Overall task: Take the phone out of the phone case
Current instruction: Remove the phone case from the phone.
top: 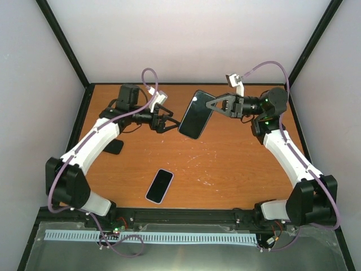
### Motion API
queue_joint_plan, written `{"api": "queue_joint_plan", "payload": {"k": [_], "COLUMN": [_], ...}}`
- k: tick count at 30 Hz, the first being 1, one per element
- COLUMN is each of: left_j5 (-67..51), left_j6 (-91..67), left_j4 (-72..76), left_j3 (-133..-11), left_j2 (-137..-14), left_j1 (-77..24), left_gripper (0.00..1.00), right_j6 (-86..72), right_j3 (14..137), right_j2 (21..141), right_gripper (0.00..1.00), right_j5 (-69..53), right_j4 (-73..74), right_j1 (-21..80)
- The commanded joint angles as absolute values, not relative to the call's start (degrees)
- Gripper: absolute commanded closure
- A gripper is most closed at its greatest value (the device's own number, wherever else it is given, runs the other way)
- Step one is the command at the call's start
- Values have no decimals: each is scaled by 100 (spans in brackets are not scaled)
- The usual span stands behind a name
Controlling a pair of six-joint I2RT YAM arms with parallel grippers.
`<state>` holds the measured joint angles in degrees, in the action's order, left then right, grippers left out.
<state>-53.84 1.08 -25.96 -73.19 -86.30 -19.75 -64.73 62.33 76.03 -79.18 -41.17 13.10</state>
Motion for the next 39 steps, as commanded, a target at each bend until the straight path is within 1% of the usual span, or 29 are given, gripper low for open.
{"api": "queue_joint_plan", "payload": {"k": [1,5,8,11,16,21,25,29,35,39], "left_j5": [-6388,-7181,-7505,-7671,-7562,-7435,-7349,-7361,-7935,-7978], "left_j6": [487,512,436,320,130,-8,-56,-89,171,159], "left_j4": [-2588,-2645,-2628,-2538,-2404,-2324,-2314,-2283,-2330,-2309], "left_j3": [-7149,-7130,-7160,-7136,-7143,-7200,-7260,-7266,-7137,-7074], "left_j2": [-7966,-7816,-7836,-7882,-7981,-8136,-8236,-8261,-8079,-7998], "left_j1": [-1942,-1942,-1942,-1942,-1942,-1943,-1942,-1942,-1942,-1941], "left_gripper": [0,0,0,3,9,16,18,19,16,15], "right_j6": [-6231,-6183,-6121,-6081,-6158,-6678,-6931,-6822,-6443,-5746], "right_j3": [6460,6496,6469,6461,6453,6362,6333,6304,6327,6527], "right_j2": [7647,7741,7757,7752,7777,7820,7851,7836,7777,7763], "right_gripper": [97,97,97,97,97,97,97,97,97,97], "right_j5": [-7707,-7707,-7708,-7700,-7713,-7742,-7752,-7745,-7733,-7742], "right_j4": [-3926,-3937,-3886,-3852,-3938,-4613,-4954,-4818,-4374,-3435], "right_j1": [1291,1288,1285,1297,1296,1317,1335,1353,1354,1354]}}
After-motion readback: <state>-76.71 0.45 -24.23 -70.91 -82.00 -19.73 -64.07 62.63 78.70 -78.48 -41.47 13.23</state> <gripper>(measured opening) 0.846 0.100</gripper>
